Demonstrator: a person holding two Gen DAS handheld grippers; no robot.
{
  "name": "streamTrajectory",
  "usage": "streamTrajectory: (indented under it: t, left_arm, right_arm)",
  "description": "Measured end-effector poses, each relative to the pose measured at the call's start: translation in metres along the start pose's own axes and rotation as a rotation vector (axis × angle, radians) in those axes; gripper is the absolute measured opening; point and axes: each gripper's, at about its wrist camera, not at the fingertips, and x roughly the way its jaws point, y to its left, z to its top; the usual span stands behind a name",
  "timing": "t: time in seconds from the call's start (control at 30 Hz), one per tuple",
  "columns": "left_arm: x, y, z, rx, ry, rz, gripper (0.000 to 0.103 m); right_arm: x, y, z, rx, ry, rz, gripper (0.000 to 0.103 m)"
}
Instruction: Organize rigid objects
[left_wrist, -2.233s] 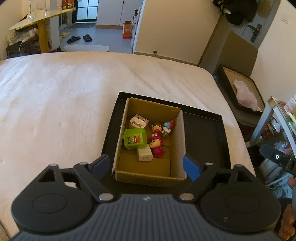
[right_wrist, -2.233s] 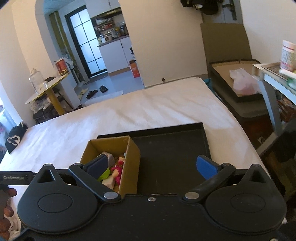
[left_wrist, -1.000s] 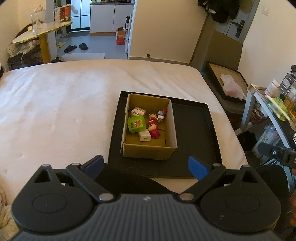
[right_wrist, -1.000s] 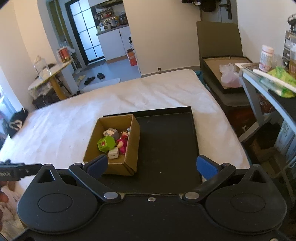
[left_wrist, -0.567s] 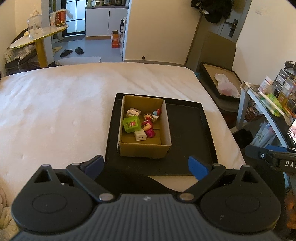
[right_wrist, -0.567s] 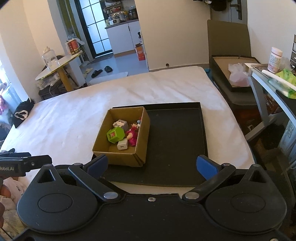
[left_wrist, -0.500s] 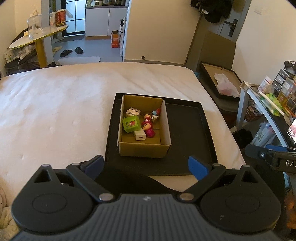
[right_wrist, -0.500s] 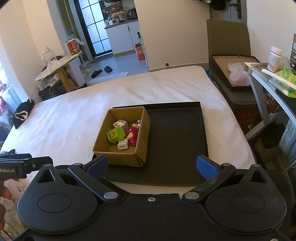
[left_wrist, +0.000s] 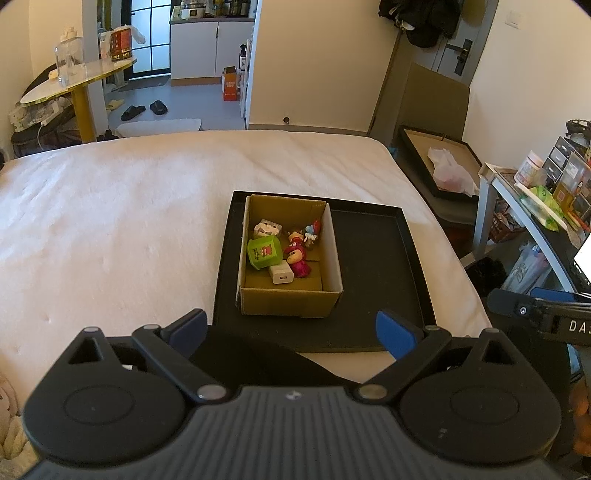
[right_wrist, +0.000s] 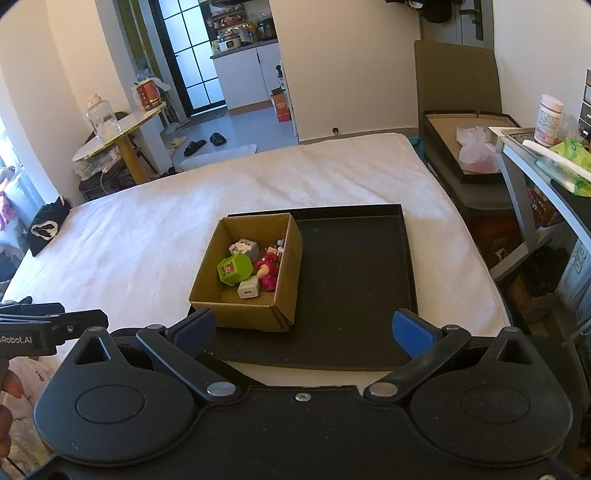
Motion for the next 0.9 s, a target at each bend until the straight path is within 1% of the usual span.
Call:
streamTrajectory:
  t: [0.37, 0.53, 0.9]
  left_arm:
    - [-0.0029, -0.0006, 0.0012, 0.003, -0.002, -0.005, 0.097]
    - [-0.0037, -0.0029, 0.0029, 0.018, -0.006, 0.006, 0.097]
    - [-0.0046, -0.0045, 0.0029, 0.018, -0.011, 0.013, 0.097]
  right_arm:
    - [-0.002, 0.0025, -0.0009, 0.0, -0.004, -0.003, 0.103]
    - [-0.0017, 0.007, -0.0006, -0.008, -0.006, -0.014, 0.103]
    - [-0.0025, 0.0078, 0.0006, -0.008, -0.006, -0.012, 0.103]
